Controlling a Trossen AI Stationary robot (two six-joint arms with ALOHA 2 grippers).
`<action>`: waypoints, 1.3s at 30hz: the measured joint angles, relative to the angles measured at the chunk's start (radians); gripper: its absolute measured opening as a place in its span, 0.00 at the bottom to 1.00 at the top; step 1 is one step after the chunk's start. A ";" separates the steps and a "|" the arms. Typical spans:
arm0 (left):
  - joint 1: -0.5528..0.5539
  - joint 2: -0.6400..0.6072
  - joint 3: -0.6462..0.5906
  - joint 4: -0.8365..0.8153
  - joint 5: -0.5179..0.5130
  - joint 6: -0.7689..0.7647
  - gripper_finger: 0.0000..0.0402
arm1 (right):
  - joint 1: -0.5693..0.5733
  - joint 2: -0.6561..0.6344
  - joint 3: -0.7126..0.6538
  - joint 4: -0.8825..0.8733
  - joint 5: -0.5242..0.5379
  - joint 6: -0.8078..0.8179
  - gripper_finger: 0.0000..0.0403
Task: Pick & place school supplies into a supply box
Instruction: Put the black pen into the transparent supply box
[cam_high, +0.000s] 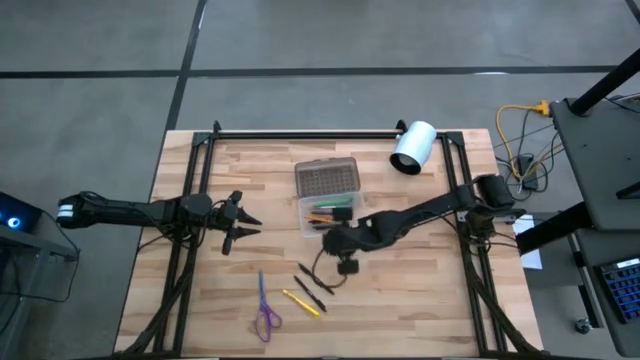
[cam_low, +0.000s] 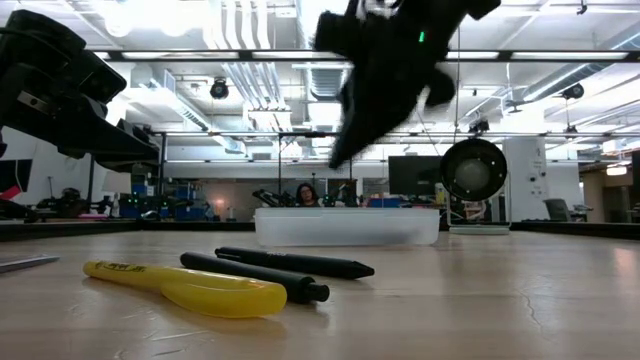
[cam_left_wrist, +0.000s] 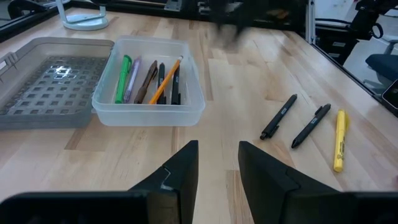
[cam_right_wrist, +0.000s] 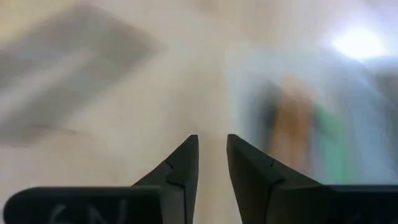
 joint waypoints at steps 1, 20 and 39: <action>0.000 0.000 0.000 0.000 0.000 0.000 0.25 | 0.000 -0.018 -0.022 0.073 -0.118 -0.034 0.18; 0.000 0.000 0.000 0.000 0.000 0.000 0.25 | -0.030 -0.502 -0.626 0.779 -0.355 0.032 0.21; 0.000 0.000 0.000 0.000 -0.002 0.015 0.25 | -0.030 -0.830 -0.885 0.878 -0.343 0.020 0.19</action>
